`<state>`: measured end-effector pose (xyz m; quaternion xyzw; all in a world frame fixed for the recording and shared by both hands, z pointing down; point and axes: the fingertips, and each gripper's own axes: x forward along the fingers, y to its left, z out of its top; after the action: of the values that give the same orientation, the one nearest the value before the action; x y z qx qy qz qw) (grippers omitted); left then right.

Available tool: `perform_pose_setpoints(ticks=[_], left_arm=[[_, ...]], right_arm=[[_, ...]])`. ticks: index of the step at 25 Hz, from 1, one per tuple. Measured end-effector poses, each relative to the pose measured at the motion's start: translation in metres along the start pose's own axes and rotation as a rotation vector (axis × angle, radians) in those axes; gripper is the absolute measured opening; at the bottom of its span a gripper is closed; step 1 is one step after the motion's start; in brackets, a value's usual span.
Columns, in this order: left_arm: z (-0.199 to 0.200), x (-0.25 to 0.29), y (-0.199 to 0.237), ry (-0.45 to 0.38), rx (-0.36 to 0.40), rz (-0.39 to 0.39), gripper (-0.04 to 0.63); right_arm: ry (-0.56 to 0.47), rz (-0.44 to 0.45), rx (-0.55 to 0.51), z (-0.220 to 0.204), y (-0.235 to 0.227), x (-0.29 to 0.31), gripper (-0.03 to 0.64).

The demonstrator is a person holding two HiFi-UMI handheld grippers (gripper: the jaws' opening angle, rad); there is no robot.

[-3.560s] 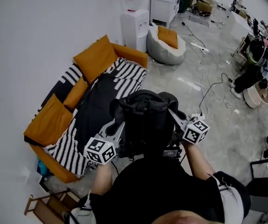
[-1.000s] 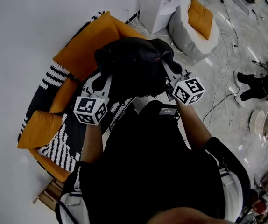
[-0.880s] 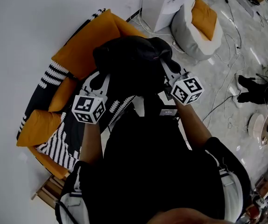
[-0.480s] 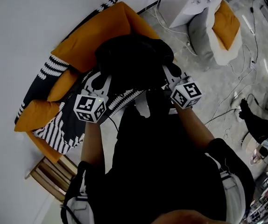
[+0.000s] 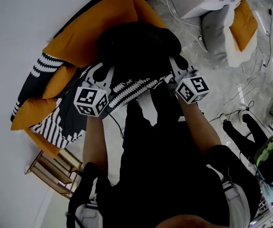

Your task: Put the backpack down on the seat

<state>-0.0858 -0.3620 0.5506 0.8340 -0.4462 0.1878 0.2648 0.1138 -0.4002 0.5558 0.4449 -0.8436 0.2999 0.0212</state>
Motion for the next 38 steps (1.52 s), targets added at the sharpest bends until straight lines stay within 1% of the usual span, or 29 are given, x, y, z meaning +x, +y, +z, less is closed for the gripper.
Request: perform_pose_setpoints(ticks=[6,10,12,17,19,22,26,28,31,35,38], left_arm=[[-0.011,0.033,0.031,0.038,-0.011,-0.003,0.038],[-0.007,0.052,0.048,0.027,-0.035,-0.018,0.038],[0.0,0.062,0.057,0.019,-0.032,-0.017,0.038],[0.005,0.09,0.071,0.031,-0.028,0.002,0.04],[0.004,0.099,0.077,0.041,-0.019,0.017,0.041],[0.004,0.113,0.085,0.048,-0.027,0.051,0.041],[0.0,0.131,0.097,0.08,-0.068,0.084,0.043],[0.0,0.139,0.101,0.092,-0.082,0.092,0.043],[-0.002,0.15,0.106,0.115,-0.086,0.096,0.043],[-0.007,0.159,0.117,0.156,-0.1,0.107,0.044],[-0.01,0.167,0.123,0.179,-0.105,0.104,0.044]], right_arm=[[0.046,-0.017,0.037,-0.021,-0.019,0.029,0.048],[0.052,-0.017,0.028,-0.021,-0.029,0.049,0.048],[0.052,-0.019,0.021,-0.016,-0.036,0.061,0.048],[0.094,-0.037,0.014,-0.015,-0.06,0.086,0.048],[0.114,-0.047,0.015,-0.017,-0.069,0.096,0.048],[0.133,-0.052,-0.009,-0.019,-0.081,0.111,0.048],[0.165,-0.055,-0.023,-0.026,-0.098,0.131,0.048],[0.184,-0.053,-0.01,-0.028,-0.107,0.141,0.048],[0.217,-0.047,0.019,-0.032,-0.119,0.154,0.048],[0.259,-0.03,0.015,-0.041,-0.126,0.17,0.048],[0.305,-0.033,0.016,-0.047,-0.133,0.18,0.049]])
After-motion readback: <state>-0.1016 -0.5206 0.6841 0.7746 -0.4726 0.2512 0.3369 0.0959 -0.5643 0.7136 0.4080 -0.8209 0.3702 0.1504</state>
